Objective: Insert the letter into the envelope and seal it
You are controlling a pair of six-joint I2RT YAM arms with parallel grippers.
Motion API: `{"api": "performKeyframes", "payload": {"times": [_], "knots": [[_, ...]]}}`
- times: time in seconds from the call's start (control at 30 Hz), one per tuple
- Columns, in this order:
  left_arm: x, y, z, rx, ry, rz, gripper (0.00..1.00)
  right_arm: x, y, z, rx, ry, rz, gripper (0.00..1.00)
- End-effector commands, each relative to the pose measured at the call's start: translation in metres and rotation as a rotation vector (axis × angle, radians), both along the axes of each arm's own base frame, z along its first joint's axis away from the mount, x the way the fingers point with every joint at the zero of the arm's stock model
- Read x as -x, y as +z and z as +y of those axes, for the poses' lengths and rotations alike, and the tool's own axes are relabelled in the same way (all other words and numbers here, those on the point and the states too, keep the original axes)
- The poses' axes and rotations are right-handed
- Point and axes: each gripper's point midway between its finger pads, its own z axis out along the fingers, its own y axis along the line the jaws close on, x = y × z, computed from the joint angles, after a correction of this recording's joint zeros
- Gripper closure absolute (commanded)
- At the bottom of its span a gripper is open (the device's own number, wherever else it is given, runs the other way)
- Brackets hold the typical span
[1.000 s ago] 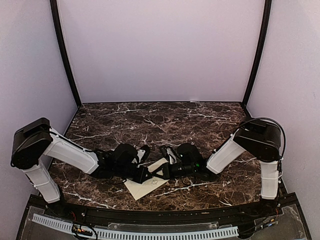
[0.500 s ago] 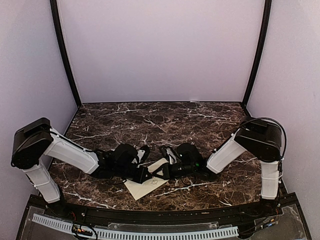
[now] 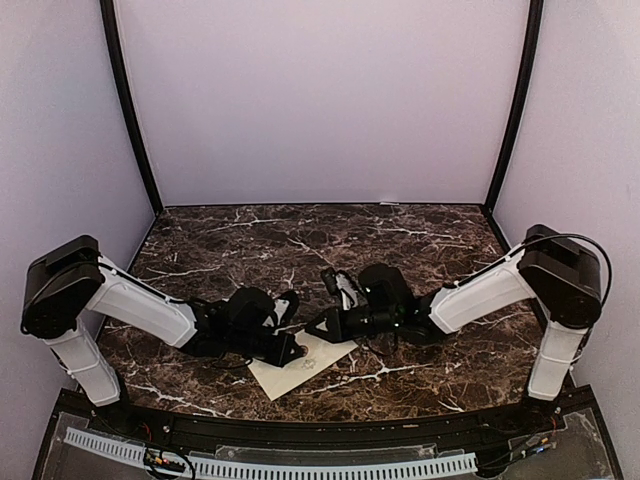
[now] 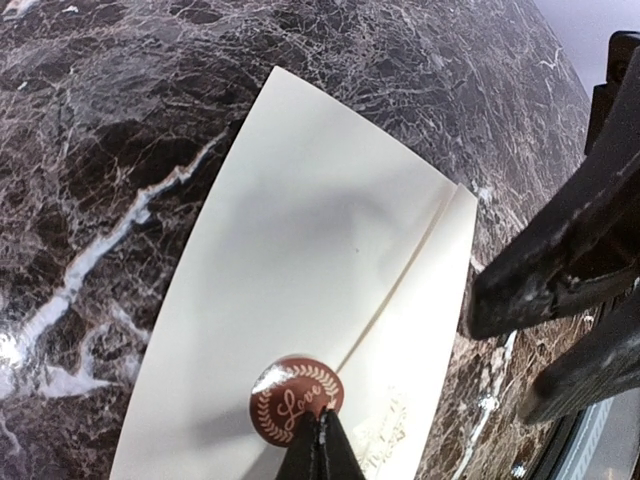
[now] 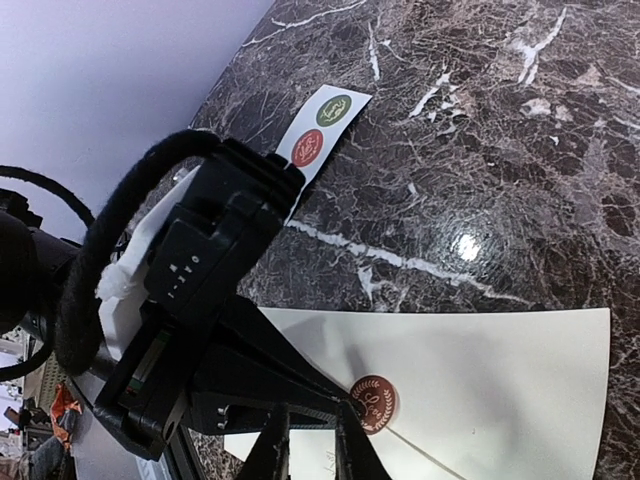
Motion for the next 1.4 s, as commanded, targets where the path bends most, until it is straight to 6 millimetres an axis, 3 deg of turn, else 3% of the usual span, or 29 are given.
{"api": "performKeyframes", "payload": {"times": [0.0, 0.17, 0.33, 0.53, 0.67, 0.93, 1.07, 1.37], "knots": [[-0.004, 0.023, 0.005, -0.011, -0.005, -0.046, 0.95, -0.004, 0.016, -0.003, 0.003, -0.019, -0.049, 0.86], [-0.015, 0.074, 0.001, 0.064, 0.011, -0.146, 0.88, -0.001, 0.023, -0.002, 0.007, -0.017, -0.063, 0.86], [-0.011, 0.087, 0.001, 0.107, 0.01, -0.14, 0.87, 0.005, 0.018, 0.006, 0.019, 0.0, -0.059, 0.87], [-0.006, 0.084, 0.001, 0.125, 0.008, -0.114, 0.87, 0.007, 0.016, 0.009, 0.009, -0.016, -0.049, 0.88], [0.001, 0.089, 0.001, 0.156, -0.022, -0.113, 0.84, 0.006, 0.029, 0.0, -0.002, -0.044, -0.071, 0.87], [0.024, 0.065, 0.022, 0.136, -0.041, -0.066, 0.61, 0.016, 0.039, -0.017, 0.005, -0.056, -0.069, 0.86], [0.036, 0.053, 0.019, 0.118, -0.071, -0.035, 0.54, 0.029, 0.034, -0.016, 0.022, -0.04, -0.055, 0.87], [0.033, 0.031, 0.016, 0.027, -0.079, -0.032, 0.61, 0.042, 0.03, -0.008, 0.007, -0.027, -0.024, 0.97]]}}
